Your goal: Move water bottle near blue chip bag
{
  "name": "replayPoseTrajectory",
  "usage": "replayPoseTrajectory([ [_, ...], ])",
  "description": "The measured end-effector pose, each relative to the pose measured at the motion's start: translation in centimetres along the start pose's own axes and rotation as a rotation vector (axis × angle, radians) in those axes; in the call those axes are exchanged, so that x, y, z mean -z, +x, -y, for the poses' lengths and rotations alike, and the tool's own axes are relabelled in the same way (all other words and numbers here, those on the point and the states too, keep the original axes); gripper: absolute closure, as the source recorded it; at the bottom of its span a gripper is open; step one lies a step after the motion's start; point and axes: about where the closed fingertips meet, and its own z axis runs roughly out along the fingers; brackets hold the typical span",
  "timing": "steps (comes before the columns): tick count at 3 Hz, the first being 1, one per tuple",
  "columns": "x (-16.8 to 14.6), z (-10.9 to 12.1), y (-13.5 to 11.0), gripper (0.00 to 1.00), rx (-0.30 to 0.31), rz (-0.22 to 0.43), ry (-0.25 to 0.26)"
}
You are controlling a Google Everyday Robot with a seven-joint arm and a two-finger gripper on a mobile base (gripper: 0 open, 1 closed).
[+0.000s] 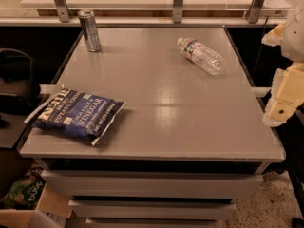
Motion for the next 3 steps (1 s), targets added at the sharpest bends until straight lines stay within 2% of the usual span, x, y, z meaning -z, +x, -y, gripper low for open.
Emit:
replayPoseTrajectory([
  [1, 0.0, 0.0, 0.0, 0.00, 0.000, 0.000, 0.000],
  [2, -0.2, 0.8, -0.3, 0.00, -0.037, 0.012, 0.000],
  [3, -2.5, 3.5, -1.3, 0.00, -0.074, 0.022, -0.013],
])
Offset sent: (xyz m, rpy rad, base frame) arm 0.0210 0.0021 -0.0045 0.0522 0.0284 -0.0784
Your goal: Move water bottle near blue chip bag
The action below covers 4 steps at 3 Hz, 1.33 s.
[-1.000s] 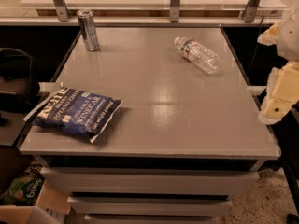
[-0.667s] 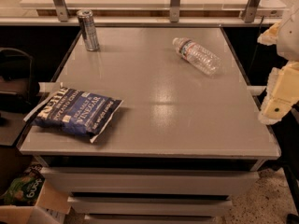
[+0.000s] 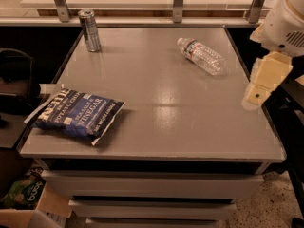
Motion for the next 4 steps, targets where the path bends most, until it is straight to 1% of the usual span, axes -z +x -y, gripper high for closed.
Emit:
replayPoseTrajectory([
  [1, -3.0, 3.1, -0.9, 0.00, -0.024, -0.020, -0.022],
  [2, -6.4, 6.8, -2.7, 0.00, -0.086, -0.065, 0.000],
  [3, -6.4, 6.8, -2.7, 0.00, -0.084, -0.064, 0.000],
  [4, -6.6, 7.1, -3.2, 0.00, -0.097, -0.037, 0.000],
])
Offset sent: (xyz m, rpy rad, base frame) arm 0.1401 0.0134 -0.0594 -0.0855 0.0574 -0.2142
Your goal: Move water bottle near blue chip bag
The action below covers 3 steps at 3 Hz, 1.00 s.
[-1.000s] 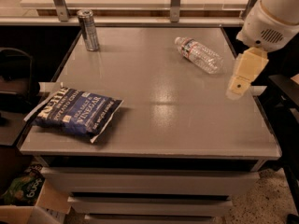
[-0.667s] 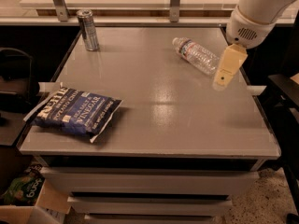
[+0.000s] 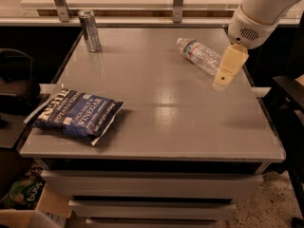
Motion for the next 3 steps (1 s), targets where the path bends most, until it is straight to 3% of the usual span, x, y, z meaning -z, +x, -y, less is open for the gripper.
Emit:
replayPoseTrajectory([
  [2, -2.6, 2.7, -4.9, 0.00, -0.051, 0.075, 0.005],
  [3, -4.2, 3.9, -7.0, 0.00, -0.095, 0.072, 0.029],
])
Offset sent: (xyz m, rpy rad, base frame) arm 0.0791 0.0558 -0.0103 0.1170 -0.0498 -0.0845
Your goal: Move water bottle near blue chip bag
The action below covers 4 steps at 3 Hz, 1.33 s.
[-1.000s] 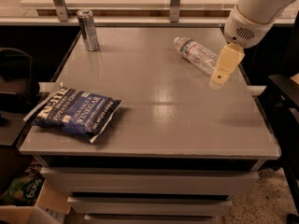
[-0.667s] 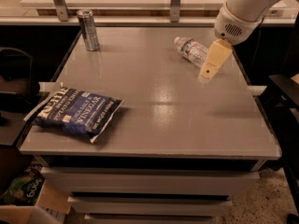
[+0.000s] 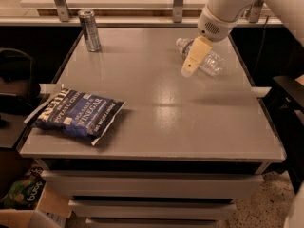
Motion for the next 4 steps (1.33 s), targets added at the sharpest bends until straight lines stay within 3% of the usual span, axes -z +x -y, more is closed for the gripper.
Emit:
replayPoseTrajectory([
  [2, -4.5, 0.6, -2.1, 0.00, -0.048, -0.033, -0.008],
  [4, -9.0, 1.7, -1.9, 0.00, -0.067, -0.082, -0.029],
])
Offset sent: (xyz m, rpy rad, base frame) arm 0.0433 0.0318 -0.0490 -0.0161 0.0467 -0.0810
